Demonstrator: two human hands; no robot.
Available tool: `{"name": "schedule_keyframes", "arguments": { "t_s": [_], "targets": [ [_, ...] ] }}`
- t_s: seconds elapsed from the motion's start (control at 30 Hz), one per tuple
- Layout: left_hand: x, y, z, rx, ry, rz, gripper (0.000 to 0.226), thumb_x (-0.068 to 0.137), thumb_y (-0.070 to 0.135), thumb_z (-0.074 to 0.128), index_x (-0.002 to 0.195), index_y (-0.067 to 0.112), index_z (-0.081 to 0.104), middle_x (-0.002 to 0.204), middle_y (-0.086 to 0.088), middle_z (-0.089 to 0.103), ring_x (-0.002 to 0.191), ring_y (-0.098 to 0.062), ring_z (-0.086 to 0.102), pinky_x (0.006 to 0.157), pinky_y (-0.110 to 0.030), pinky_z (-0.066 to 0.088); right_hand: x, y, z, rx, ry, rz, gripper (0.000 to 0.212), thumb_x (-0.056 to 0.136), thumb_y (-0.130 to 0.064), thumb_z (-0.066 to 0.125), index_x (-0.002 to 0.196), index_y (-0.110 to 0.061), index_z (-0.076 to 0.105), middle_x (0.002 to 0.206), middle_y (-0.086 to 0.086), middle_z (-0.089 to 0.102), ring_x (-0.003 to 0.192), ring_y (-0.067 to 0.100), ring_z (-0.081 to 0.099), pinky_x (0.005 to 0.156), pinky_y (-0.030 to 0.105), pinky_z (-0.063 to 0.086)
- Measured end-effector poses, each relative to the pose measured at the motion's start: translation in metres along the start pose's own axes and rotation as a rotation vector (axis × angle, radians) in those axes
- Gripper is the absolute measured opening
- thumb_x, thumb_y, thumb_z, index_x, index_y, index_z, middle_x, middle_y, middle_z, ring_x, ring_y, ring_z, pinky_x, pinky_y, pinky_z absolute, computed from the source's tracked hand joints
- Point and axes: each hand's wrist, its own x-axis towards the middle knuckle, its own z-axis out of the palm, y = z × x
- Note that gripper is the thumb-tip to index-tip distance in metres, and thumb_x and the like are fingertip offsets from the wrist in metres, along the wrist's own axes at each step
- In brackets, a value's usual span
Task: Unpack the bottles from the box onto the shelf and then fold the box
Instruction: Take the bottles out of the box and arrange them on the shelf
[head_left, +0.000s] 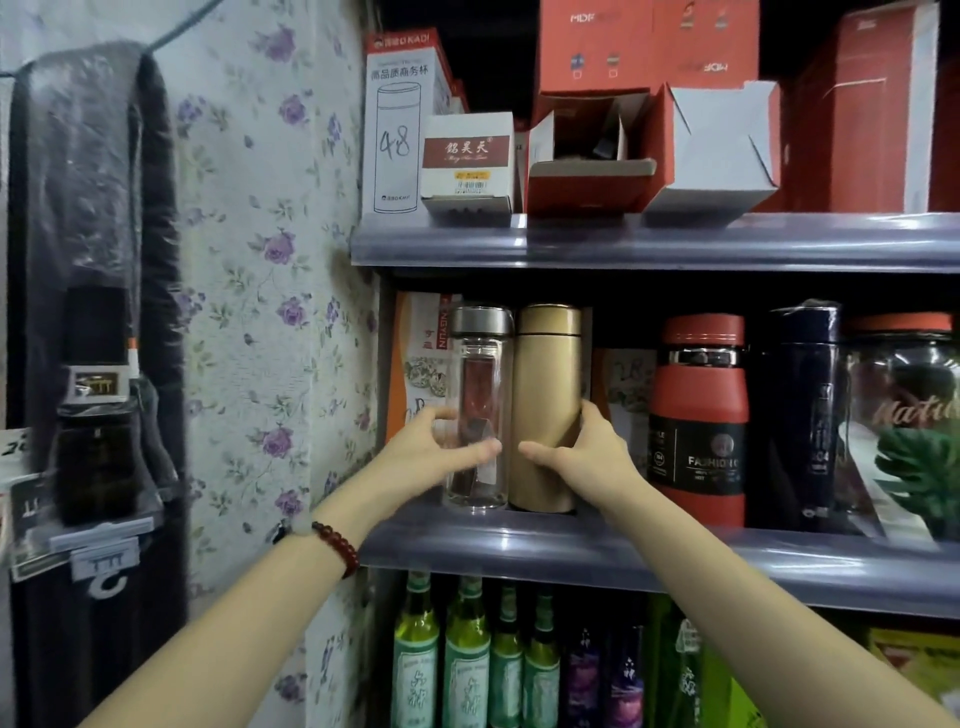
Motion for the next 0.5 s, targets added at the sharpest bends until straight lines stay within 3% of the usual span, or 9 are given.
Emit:
{"name": "schedule_keyframes", "arguments": {
  "t_s": [0.1, 0.17, 0.23, 0.3, 0.4, 0.5],
  "targets": [
    [0.006, 0.001, 0.006, 0.102, 0.112, 0.023, 0.082, 0.066, 0.040, 0.083, 0.133, 0.023, 0.039, 0.115, 0.011, 0.045, 0.112, -0.012, 0.046, 0.096, -0.029, 0.041, 0.002, -0.003, -0.002, -0.019, -0.014, 0.008, 0.078, 0.076, -0.030, 0.079, 0.139, -0.014, 0.036, 0.130, 0.007, 0.054, 0.110, 0.022, 0.054, 0.086, 0.030, 0.048],
    [0.011, -0.004, 0.003, -0.031, -0.010, -0.038, 0.079, 0.069, 0.029, 0.083, 0.135, 0.024, 0.041, 0.128, 0.005, 0.047, 0.117, -0.017, 0.051, 0.098, -0.035, 0.048, -0.001, -0.002, -0.006, -0.017, -0.023, 0.008, 0.075, 0.076, -0.029, 0.079, 0.138, -0.015, 0.038, 0.128, 0.006, 0.056, 0.103, 0.019, 0.053, 0.083, 0.028, 0.047],
    [0.014, -0.009, -0.001, -0.234, -0.136, -0.095, 0.070, 0.075, 0.012, 0.077, 0.135, 0.025, 0.043, 0.133, -0.005, 0.054, 0.112, -0.021, 0.060, 0.090, -0.036, 0.053, -0.004, 0.002, -0.010, -0.029, -0.016, -0.009, 0.071, 0.076, -0.030, 0.078, 0.135, -0.017, 0.042, 0.124, 0.003, 0.058, 0.100, 0.017, 0.054, 0.080, 0.027, 0.046],
    [0.013, -0.010, 0.000, -0.244, -0.188, -0.103, 0.069, 0.079, 0.005, 0.071, 0.137, 0.023, 0.040, 0.134, -0.010, 0.054, 0.115, -0.022, 0.059, 0.090, -0.036, 0.051, -0.005, 0.006, -0.012, -0.049, -0.011, -0.017, 0.069, 0.075, -0.033, 0.078, 0.133, -0.019, 0.043, 0.124, 0.002, 0.060, 0.102, 0.018, 0.056, 0.082, 0.028, 0.047],
    [0.012, -0.007, 0.006, -0.062, -0.167, -0.067, 0.084, 0.074, 0.022, 0.078, 0.143, 0.022, 0.030, 0.142, -0.005, 0.046, 0.128, -0.021, 0.046, 0.109, -0.040, 0.038, -0.008, 0.006, -0.013, -0.057, -0.013, -0.034, 0.080, 0.075, -0.035, 0.079, 0.140, -0.020, 0.036, 0.129, 0.003, 0.058, 0.110, 0.020, 0.057, 0.090, 0.031, 0.049],
    [0.010, -0.005, 0.011, 0.054, -0.056, -0.058, 0.108, 0.057, 0.049, 0.085, 0.144, 0.023, 0.028, 0.143, -0.001, 0.044, 0.130, -0.021, 0.045, 0.111, -0.042, 0.036, -0.015, 0.005, -0.009, -0.042, -0.035, -0.039, 0.103, 0.071, -0.036, 0.081, 0.150, -0.020, 0.017, 0.138, 0.004, 0.049, 0.121, 0.023, 0.052, 0.094, 0.032, 0.048]
  ]
}}
